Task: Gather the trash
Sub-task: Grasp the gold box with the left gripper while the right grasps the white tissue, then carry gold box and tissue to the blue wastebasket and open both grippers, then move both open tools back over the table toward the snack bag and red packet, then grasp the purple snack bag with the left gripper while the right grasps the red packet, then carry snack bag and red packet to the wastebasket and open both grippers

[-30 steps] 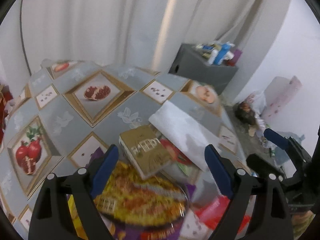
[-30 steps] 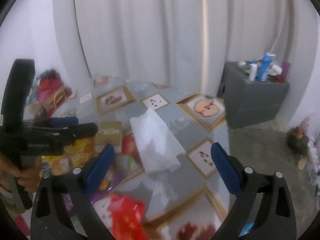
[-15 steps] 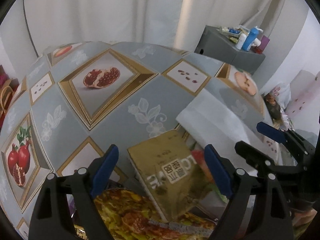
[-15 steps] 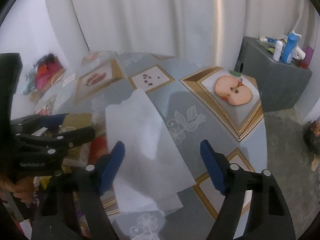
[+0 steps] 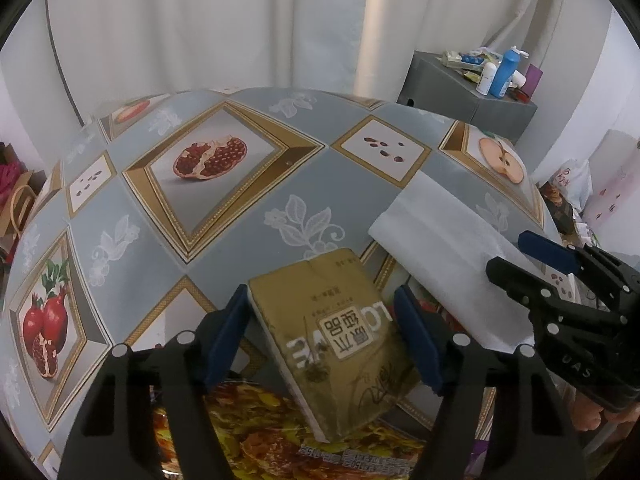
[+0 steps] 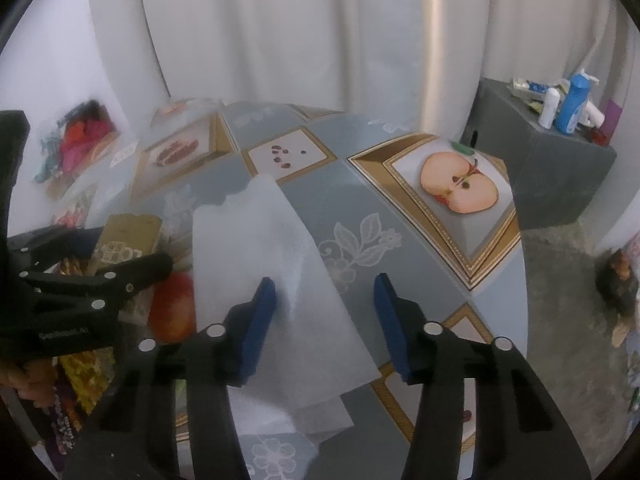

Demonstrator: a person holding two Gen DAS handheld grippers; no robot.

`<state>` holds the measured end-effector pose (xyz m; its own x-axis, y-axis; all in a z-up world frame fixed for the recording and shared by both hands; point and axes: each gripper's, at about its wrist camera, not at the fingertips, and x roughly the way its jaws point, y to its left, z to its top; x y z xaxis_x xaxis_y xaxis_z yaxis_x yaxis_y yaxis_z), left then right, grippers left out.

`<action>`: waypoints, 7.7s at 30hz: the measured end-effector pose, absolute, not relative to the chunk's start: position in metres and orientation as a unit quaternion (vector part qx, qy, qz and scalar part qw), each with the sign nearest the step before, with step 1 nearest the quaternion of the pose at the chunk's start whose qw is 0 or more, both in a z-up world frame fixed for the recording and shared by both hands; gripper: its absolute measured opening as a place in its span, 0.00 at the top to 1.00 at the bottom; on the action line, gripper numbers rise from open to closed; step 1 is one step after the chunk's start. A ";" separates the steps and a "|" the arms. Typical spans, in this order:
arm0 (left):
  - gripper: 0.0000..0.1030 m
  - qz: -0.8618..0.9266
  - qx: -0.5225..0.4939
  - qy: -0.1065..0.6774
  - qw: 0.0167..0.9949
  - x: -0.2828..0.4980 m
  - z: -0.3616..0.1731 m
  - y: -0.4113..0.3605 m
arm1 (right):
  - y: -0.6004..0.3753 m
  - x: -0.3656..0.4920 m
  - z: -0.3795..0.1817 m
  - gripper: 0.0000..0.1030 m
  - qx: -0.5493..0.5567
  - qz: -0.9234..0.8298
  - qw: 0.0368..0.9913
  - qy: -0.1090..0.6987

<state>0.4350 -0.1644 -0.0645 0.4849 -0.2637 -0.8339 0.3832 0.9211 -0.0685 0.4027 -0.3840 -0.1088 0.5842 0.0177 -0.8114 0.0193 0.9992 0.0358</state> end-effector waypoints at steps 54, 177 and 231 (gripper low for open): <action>0.38 -0.260 0.025 0.359 0.896 0.339 0.067 -0.146 | -0.402 0.296 0.018 1.00 0.055 -0.047 0.938 0.338; 0.55 -0.243 0.138 0.443 0.852 0.331 -0.069 -0.030 | -0.311 0.240 -0.101 0.60 0.020 -0.018 0.890 0.455; 0.98 -0.252 0.096 0.389 0.881 0.300 -0.019 -0.018 | -0.321 0.222 -0.080 0.93 0.044 -0.040 0.905 0.421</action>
